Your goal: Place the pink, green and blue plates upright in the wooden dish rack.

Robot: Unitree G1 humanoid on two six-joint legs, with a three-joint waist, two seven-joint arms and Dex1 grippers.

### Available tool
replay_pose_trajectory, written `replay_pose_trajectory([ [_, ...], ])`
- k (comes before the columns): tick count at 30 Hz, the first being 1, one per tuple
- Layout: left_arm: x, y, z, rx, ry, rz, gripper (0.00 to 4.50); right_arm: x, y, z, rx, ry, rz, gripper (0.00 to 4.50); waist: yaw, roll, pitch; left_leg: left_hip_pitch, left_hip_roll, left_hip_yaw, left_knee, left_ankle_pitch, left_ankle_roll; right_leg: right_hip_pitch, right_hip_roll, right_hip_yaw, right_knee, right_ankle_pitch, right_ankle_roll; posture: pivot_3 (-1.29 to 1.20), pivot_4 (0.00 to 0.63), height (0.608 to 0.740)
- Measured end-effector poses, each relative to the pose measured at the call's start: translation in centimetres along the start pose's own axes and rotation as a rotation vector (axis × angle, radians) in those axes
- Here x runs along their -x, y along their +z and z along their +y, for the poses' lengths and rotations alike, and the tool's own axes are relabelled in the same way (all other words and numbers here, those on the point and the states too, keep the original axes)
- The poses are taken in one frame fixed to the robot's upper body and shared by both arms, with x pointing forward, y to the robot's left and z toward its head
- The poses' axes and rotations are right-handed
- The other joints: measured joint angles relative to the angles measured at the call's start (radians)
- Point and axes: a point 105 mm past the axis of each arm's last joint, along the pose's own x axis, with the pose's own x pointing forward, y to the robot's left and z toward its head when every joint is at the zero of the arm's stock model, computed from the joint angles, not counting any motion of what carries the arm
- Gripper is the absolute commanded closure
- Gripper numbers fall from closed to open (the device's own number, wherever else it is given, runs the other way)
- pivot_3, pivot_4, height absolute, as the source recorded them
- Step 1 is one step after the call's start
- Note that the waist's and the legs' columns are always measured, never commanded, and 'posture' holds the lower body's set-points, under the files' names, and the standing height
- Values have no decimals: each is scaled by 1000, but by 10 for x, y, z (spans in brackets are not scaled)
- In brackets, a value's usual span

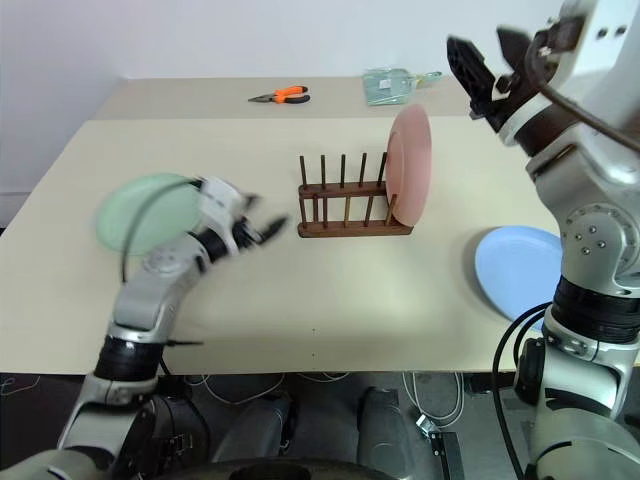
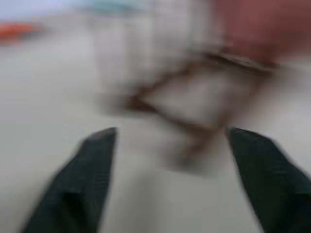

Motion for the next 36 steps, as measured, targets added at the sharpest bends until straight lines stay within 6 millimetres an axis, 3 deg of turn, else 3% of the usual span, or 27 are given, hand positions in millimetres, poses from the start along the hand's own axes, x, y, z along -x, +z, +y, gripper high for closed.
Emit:
replay_pose_trajectory([
  [1,3,4,40,11,211,2,428,0,3,18,66,102,3,59,-9,0,0,0,0,0,-1,0,0,0,0,0,0,0,0,0,150,740],
  [4,30,-1,111,19,586,60,428,3,-5,61,169,324,42,59,-25,0,0,1,0,1,-1,0,0,0,0,1,0,-1,1,0,150,740],
  [8,79,-24,160,120,894,167,428,20,-54,121,203,610,177,59,-21,-5,-1,0,0,0,0,0,0,-1,-1,0,0,-1,1,0,150,740],
  [11,105,-42,172,210,1007,246,428,29,-78,145,167,702,221,59,-12,-6,0,-1,-1,-1,1,0,-1,0,-1,0,1,0,1,0,150,740],
  [14,114,-60,164,367,1027,290,428,30,-84,157,146,725,207,59,4,-8,-1,-1,-1,-1,1,0,-1,0,-1,0,1,0,1,0,150,740],
  [17,113,-78,150,525,999,318,1171,32,-90,163,137,736,212,0,7,-9,-1,-1,-2,-2,1,1,-2,0,-1,0,1,1,-1,0,150,740],
  [23,106,-81,138,750,932,251,4283,30,-91,164,156,720,200,0,5,-9,-1,0,-1,-2,0,1,-3,0,-1,0,2,2,-2,0,150,740],
  [26,96,-69,136,779,867,180,4425,31,-92,163,168,723,207,0,9,-10,-1,0,-2,-2,0,1,-3,1,-1,-1,1,2,-2,0,150,740],
  [28,73,-44,122,729,699,72,4425,33,-95,162,183,742,237,0,10,-13,1,-2,-2,-3,1,1,-4,0,-1,-1,1,2,-2,0,150,740],
  [32,36,32,72,563,351,-147,4425,30,-105,166,350,769,249,0,2,-16,2,-1,-2,-1,0,1,-4,0,-1,-1,-1,2,-2,0,150,740],
  [36,19,88,20,407,107,-258,4425,15,-112,170,530,751,209,0,-14,-16,2,-1,-1,0,-1,1,-4,-1,-1,0,0,2,-3,0,150,740],
])
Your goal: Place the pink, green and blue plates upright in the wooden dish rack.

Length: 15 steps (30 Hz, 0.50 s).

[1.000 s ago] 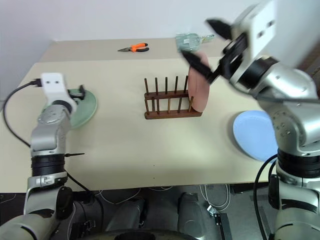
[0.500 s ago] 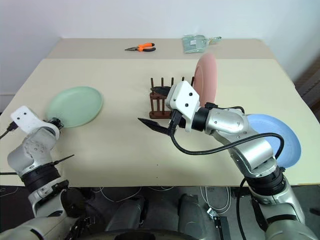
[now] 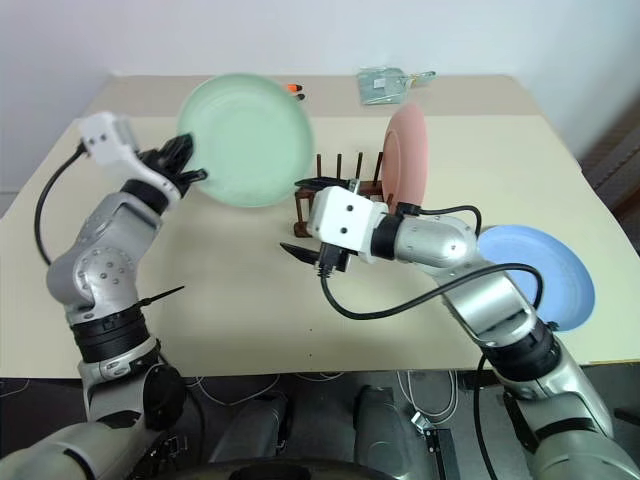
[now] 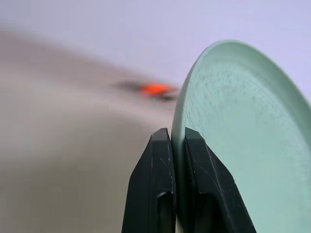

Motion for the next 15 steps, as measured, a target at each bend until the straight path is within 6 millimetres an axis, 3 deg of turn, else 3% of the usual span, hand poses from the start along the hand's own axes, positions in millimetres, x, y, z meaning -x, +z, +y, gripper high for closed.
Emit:
replay_pose_trajectory([
  [3,-7,11,-33,-37,-106,-18,4425,-12,-11,-13,194,-70,72,0,-6,0,0,0,0,0,0,0,0,0,0,0,0,0,0,0,150,740],
  [5,-8,13,-47,-42,-145,-22,4500,-15,-22,-20,306,-109,126,538,-5,0,0,0,0,0,0,0,0,0,0,0,0,0,0,0,150,740],
  [6,-8,13,-50,-44,-154,-18,4500,-16,-27,-21,346,-117,148,849,-5,0,0,0,0,0,0,0,0,0,0,0,0,0,0,0,150,740],
  [10,-7,7,-53,-28,-162,15,4500,-16,-39,-27,476,-153,202,2885,-5,0,0,0,0,0,0,0,0,0,0,1,0,0,0,0,150,740],
  [13,-4,7,-46,-10,-147,11,3404,-16,-38,-29,531,-171,196,4389,-7,0,0,0,0,0,0,0,0,0,0,1,0,0,0,0,150,740],
  [15,-3,11,-42,19,-144,-15,2441,-18,-33,-29,538,-188,175,4500,-5,0,0,0,0,-1,0,1,-1,0,0,1,0,0,0,0,150,740],
])
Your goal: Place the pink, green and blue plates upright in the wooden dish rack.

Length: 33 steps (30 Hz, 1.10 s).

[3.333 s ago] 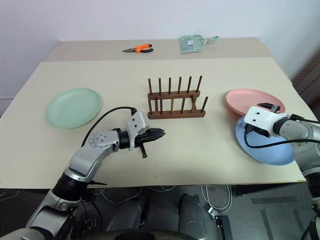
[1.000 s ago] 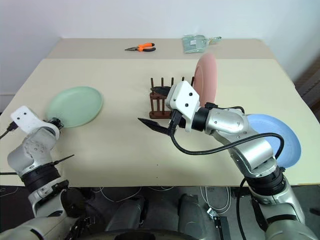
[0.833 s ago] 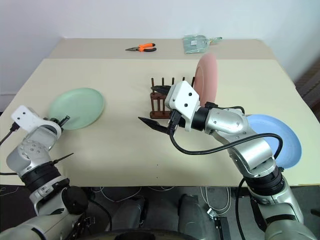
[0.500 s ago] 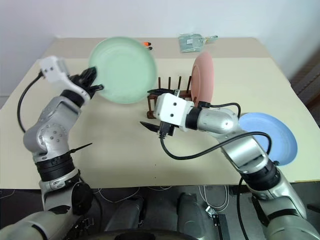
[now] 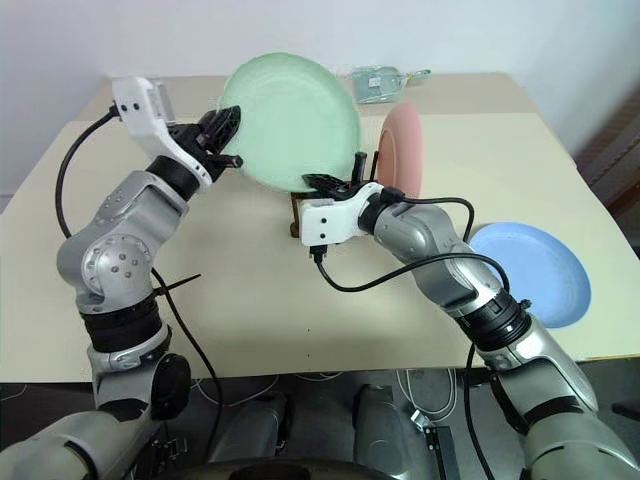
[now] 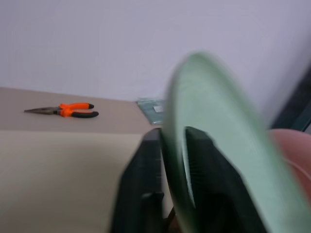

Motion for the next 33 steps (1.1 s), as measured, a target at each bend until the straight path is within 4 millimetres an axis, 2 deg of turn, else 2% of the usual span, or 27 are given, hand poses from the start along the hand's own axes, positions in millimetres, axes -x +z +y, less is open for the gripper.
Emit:
replay_pose_trajectory([
  [2,1,16,1,61,-5,-88,1439,-1,3,-5,-79,-41,-19,4500,2,-1,1,0,0,-1,0,0,0,0,0,0,0,0,0,0,150,740],
  [3,2,29,6,80,15,-146,1439,-1,3,-9,-129,-62,-29,4500,2,-1,1,0,0,-1,0,0,0,0,0,0,0,0,0,0,150,740],
  [5,6,57,31,84,113,-264,1439,4,10,-20,-311,-120,-86,4500,2,-1,0,0,0,-2,0,0,0,1,0,0,-1,0,0,0,150,740],
  [7,16,68,59,-14,219,-303,1439,14,18,-32,-536,-165,-162,4500,-3,0,0,2,0,-1,-1,0,0,1,1,1,0,0,0,0,150,740],
  [9,27,60,84,-130,301,-259,1439,26,21,-49,-761,-214,-231,4500,-2,1,1,2,1,-1,-2,0,0,0,2,2,0,0,-1,0,150,740],
  [12,37,21,97,-280,280,-98,1439,40,20,-63,-1029,-250,-293,4500,6,1,1,1,0,-2,-2,0,0,0,2,1,0,0,-1,0,150,740],
  [14,43,-23,86,-366,137,84,1439,46,20,-61,-1171,-225,-301,4500,6,2,1,1,0,-1,-2,0,0,0,1,1,0,-1,-4,0,150,740],
  [16,57,-71,60,-373,-63,258,1439,49,16,-56,-1272,-198,-271,4500,2,2,1,0,1,-1,-3,0,0,-1,1,1,0,-1,-5,0,150,740],
  [19,76,-110,28,-319,-279,406,1439,53,7,-52,-1387,-199,-226,4500,0,3,2,0,2,-1,-6,0,0,-4,1,1,0,-1,-6,0,150,740],
  [21,89,-121,11,-306,-389,469,1439,57,1,-53,-1446,-218,-206,4500,-1,5,2,1,2,0,-9,1,0,-5,1,2,0,-1,-7,0,150,740],
  [24,96,-129,-3,-293,-471,504,1439,61,-7,-57,-1492,-249,-186,4500,-1,7,2,1,2,0,-11,1,0,-6,1,2,1,-1,-7,0,150,740],
  [33,95,-132,-11,-259,-483,498,1439,57,-18,-48,-1567,-230,-106,4500,-1,6,1,1,2,1,-10,1,0,-6,1,2,1,-1,-7,0,150,740],
])
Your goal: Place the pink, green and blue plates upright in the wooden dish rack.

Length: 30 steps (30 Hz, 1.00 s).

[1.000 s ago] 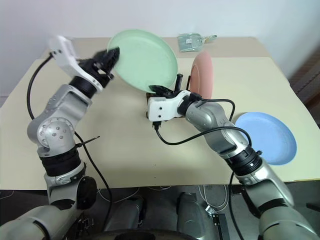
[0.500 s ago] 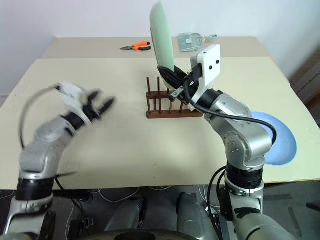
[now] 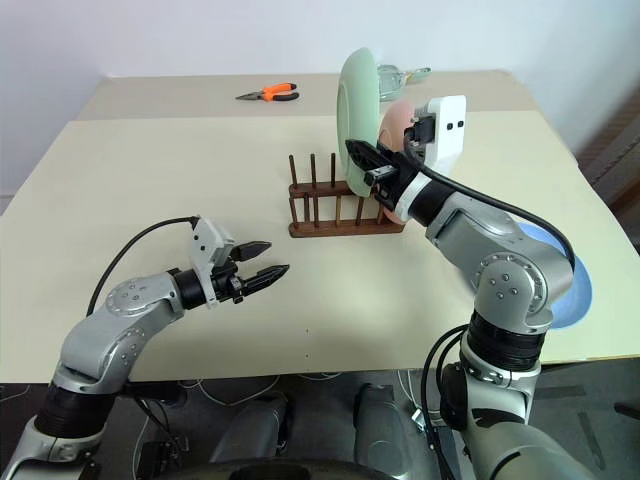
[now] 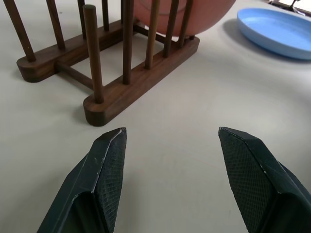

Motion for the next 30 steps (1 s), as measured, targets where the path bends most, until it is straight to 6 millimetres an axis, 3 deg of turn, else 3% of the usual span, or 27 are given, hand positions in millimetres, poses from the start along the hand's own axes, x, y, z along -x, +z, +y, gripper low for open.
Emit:
replay_pose_trajectory([
  [14,-4,-3,-3,-8,0,6,1439,-9,6,-2,-45,-16,19,4500,0,0,-1,0,0,0,0,0,0,0,0,0,0,0,0,0,150,740],
  [22,-4,-3,-3,-7,4,7,1439,-12,28,8,-84,-4,-37,4500,0,1,-1,0,0,0,0,0,0,-1,0,0,0,0,0,0,150,740],
  [30,-5,-3,-3,-4,4,14,1439,-16,11,4,-158,-74,18,4500,-1,1,0,0,0,0,0,0,0,-1,0,0,0,0,0,0,150,740],
])
